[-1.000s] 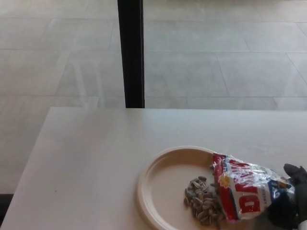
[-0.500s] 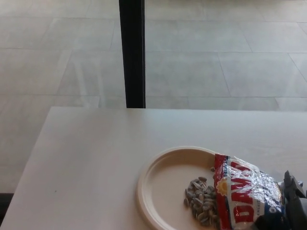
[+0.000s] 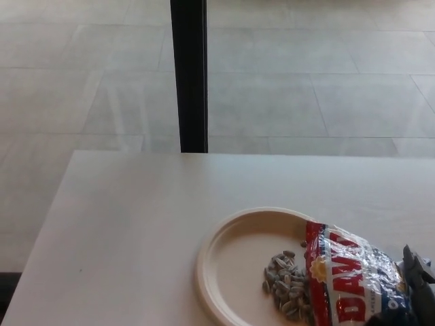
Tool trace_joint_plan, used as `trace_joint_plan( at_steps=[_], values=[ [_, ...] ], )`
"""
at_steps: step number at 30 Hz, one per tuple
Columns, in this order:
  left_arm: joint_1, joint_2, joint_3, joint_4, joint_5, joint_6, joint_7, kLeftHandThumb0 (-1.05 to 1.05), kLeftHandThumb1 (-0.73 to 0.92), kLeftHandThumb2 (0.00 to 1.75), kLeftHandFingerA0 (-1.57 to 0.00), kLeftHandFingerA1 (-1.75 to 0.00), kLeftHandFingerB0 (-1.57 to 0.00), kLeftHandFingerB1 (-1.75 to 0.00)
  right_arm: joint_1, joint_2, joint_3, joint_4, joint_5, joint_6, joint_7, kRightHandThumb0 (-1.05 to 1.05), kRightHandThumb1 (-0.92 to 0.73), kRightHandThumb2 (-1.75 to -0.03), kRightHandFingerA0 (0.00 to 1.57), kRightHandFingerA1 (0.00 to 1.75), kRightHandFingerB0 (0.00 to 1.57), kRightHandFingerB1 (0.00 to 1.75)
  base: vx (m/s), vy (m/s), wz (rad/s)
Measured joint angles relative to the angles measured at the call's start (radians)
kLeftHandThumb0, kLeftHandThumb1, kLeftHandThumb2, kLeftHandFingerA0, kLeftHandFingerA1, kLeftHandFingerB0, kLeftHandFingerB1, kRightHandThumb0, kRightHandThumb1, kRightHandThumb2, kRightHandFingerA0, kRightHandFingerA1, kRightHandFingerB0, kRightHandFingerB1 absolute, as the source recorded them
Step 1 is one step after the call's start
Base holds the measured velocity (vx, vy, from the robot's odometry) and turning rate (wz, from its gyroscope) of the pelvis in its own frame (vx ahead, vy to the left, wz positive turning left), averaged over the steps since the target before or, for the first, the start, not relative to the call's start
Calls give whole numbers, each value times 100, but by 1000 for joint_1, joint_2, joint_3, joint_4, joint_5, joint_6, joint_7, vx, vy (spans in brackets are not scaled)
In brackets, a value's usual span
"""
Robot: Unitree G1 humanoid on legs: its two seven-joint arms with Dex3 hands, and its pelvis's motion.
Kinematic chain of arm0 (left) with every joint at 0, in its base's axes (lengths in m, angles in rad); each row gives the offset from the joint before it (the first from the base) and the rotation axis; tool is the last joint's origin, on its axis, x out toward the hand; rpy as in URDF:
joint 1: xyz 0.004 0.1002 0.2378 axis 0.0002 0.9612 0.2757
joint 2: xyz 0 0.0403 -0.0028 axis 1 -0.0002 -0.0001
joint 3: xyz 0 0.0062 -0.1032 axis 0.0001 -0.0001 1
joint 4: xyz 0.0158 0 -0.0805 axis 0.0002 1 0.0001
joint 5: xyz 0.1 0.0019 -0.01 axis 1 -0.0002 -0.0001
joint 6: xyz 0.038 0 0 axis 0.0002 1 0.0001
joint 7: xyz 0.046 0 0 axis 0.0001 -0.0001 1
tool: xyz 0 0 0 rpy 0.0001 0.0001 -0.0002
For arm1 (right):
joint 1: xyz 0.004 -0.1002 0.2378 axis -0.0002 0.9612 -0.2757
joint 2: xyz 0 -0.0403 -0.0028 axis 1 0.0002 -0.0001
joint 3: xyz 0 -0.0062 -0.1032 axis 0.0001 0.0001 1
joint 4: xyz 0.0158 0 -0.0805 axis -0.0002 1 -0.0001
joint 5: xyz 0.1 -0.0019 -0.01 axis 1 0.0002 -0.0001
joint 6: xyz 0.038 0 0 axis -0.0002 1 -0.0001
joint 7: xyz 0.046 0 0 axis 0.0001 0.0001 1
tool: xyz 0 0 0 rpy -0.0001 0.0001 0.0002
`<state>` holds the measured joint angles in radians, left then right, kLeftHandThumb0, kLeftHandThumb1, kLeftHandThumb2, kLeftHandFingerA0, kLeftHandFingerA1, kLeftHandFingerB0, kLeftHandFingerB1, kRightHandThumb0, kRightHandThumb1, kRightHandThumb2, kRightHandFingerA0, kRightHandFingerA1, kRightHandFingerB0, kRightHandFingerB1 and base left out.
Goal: The robot uses its right hand to pick up a bag of sunflower seeds kept in the middle of the desk and tilts it over a plate kept next to it to pour out a few seeds and then puts the bag of seeds back on the desk
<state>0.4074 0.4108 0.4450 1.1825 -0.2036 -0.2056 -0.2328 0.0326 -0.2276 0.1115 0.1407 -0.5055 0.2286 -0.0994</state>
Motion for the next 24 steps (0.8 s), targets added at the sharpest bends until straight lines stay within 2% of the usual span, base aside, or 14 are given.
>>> trace_joint_plan(
  at_steps=[2, 3, 6, 7, 9, 10, 11, 13, 16, 18, 19, 21, 23, 24],
  values=[
    [1, 0, 1, 0, 0, 0, 0, -43, 42, 98, -43, -73, -36, -66, 5, -5, -14, -13, 15, -5, 15, -97, -55, -93, 0, 23, 0, 0, 0, 0, 0],
    [1, 0, 1, 3, 0, -1, 0, -45, 54, 76, -44, -79, -38, -65, 7, -6, -23, -19, 24, -9, 22, -98, -58, -59, 0, 0, 0, 0, 0, 0, 0],
    [2, -1, 3, 8, -1, -1, -1, -47, 53, 79, -41, -77, -35, -65, 12, -12, -57, -46, 53, -10, 48, -95, -57, -58, 0, 0, 0, 0, 0, 0, 0],
    [3, -1, 4, 8, -2, -1, -3, -44, 42, 99, -40, -72, -31, -64, 15, -15, -69, -57, 64, -9, 59, -101, -46, -82, 0, 0, 0, 0, 0, 0, 0],
    [12, -3, 6, 1, -4, -2, -5, -44, 43, 101, -40, -72, -30, -64, 20, -28, -95, -85, 87, -6, 83, -102, -61, -60, 0, 0, 0, 0, 0, 0, 0],
    [18, -4, 7, -8, -5, -3, -5, -44, 43, 101, -40, -72, -30, -64, 21, -37, -107, -102, 99, -4, 98, -102, -61, -60, 0, 0, 0, 0, 0, 0, 0],
    [22, -6, 8, -15, -6, -3, -5, -42, 55, 79, -42, -78, -34, -65, 22, -47, -121, -119, 113, -2, 114, -104, -49, -86, 0, 0, 0, 0, 0, 0, 0],
    [25, -10, 8, -27, -7, -3, -4, -42, 43, 100, -42, -73, -32, -65, 24, -67, -139, -156, 130, 6, 140, -104, -49, -86, 0, 0, 0, 0, 0, 0, 0],
    [27, -14, 8, -37, -7, -3, -5, -44, 44, 101, -38, -70, -31, -65, 24, -97, -173, -220, 164, 19, 185, -105, -62, -60, 0, 0, 0, 0, 0, 0, 0],
    [28, -15, 8, -39, -8, -3, -5, -42, 55, 79, -40, -76, -37, -66, 33, -120, -198, -265, 189, 27, 218, -105, -62, -61, 0, 0, 0, 0, 0, 0, 0],
    [29, -15, 8, -39, -8, -3, -5, -42, 43, 100, -40, -71, -36, -66, 37, -129, -205, -278, 196, 30, 227, -104, -60, -58, 0, 0, 0, 0, 0, 0, 0],
    [30, -16, 8, -37, -9, -3, -5, -43, 54, 78, -42, -78, -35, -64, 52, -159, -235, -315, 218, 35, 261, -84, -39, -72, 0, 0, 0, 0, 0, 0, 0],
    [29, -17, 9, -33, -9, -3, -5, -42, 42, 99, -41, -72, -32, -64, 71, -187, -266, -340, 239, 40, 291, -82, -38, -71, 0, 0, 0, 1, 0, 0, 0],
    [29, -17, 9, -30, -9, -3, -5, -46, 52, 79, -44, -79, -36, -66, 82, -202, -282, -349, 249, 42, 306, -82, -49, -80, 0, 9, 0, 0, 0, 0, 0]
  ],
)
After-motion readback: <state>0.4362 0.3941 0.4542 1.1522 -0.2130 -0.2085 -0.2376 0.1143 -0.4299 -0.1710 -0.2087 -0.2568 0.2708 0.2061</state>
